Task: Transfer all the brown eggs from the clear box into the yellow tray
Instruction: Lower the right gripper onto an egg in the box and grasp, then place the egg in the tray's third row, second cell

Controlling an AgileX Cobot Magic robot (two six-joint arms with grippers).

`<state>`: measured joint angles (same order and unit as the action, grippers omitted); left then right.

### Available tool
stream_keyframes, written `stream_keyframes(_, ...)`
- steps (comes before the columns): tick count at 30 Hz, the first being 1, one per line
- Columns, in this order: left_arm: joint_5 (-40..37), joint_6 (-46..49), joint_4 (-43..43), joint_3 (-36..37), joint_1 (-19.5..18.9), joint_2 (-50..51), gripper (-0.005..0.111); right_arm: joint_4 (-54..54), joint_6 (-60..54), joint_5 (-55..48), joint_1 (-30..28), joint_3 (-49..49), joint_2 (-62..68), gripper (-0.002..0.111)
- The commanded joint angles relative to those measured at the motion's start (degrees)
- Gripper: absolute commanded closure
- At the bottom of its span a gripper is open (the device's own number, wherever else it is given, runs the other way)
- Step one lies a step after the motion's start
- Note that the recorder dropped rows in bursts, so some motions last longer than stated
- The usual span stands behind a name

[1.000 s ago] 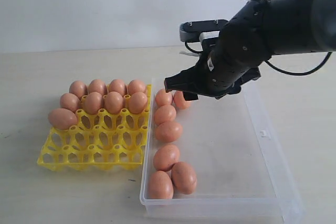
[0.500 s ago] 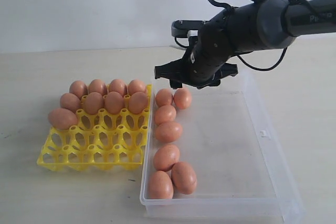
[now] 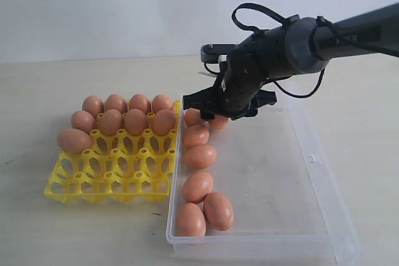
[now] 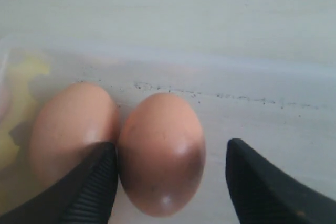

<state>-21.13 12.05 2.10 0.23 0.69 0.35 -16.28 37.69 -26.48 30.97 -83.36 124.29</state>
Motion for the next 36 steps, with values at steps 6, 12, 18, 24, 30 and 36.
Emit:
stream_keyframes(6, 0.33, -0.28, 0.13, -0.23, -0.10, -0.35, 0.107, -0.26, -0.10, 5.66, -0.74, -0.56, 1.79, 0.050)
stream_keyframes(12, 0.33, -0.28, 0.13, -0.23, -0.10, -0.35, 0.107, -0.13, -0.21, 5.14, -1.43, -0.56, 1.95, 0.070)
stream_keyframes(18, 0.33, -0.28, 0.13, -0.23, -0.10, -0.35, 0.107, 1.86, -6.35, -0.58, -1.43, -0.56, 0.71, 0.108)
stream_keyframes(24, 0.33, -0.28, 0.13, -0.23, -0.10, -0.35, 0.107, 8.42, -15.36, 7.30, -0.49, 6.07, -7.54, 0.108)
stream_keyframes(30, 0.33, -0.28, 0.13, -0.23, -0.10, -0.35, 0.107, 18.34, -32.80, 33.35, 6.25, 17.29, -17.23, 0.108)
stream_keyframes(36, 0.33, -0.28, 0.13, -0.23, -0.10, -0.35, 0.107, 18.34, -36.19, 44.78, 12.88, 18.30, -13.92, 0.108)
